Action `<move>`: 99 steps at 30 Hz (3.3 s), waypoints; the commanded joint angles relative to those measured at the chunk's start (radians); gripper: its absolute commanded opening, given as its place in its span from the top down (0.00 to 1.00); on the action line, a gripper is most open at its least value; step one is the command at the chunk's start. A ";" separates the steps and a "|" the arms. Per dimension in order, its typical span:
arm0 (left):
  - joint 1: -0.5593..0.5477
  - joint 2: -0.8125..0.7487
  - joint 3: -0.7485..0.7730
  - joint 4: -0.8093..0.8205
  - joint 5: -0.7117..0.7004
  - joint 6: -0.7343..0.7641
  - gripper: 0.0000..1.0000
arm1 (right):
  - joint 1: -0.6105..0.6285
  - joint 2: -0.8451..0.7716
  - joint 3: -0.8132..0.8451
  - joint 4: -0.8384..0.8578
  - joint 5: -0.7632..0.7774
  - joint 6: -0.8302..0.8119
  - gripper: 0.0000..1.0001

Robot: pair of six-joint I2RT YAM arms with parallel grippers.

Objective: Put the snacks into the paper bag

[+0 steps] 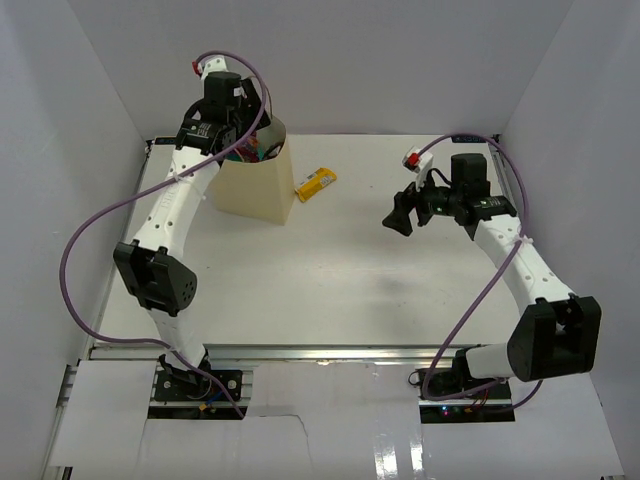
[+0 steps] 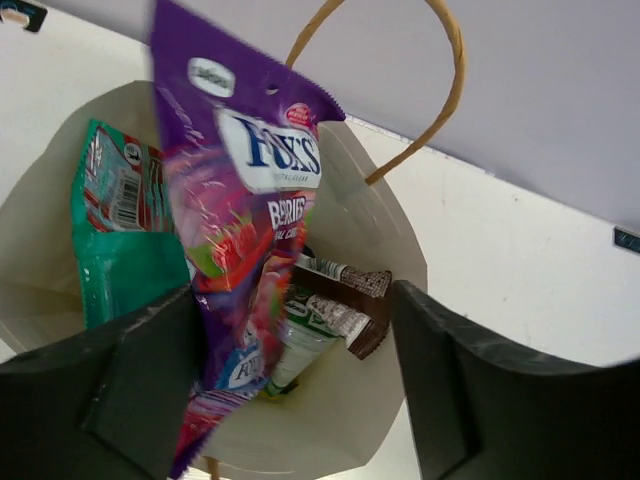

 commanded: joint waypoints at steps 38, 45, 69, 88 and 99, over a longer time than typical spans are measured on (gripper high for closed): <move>0.008 -1.225 -1.061 0.244 0.101 0.018 0.02 | 0.418 1.210 1.049 0.327 0.972 0.795 0.16; 0.008 -1.237 -1.093 0.244 0.122 -0.035 0.02 | 0.395 1.161 0.910 0.292 0.885 0.819 0.38; -0.001 -1.053 -1.547 0.917 0.774 -0.480 0.02 | 0.138 0.392 0.015 0.211 -0.109 0.027 0.92; -0.277 -0.436 -1.288 1.071 0.845 -0.635 0.05 | 0.326 0.125 0.016 -0.149 -0.171 -0.661 0.92; -0.301 -0.369 -1.273 1.072 0.854 -0.651 0.41 | 0.368 0.078 0.055 -0.126 -0.209 -0.584 0.92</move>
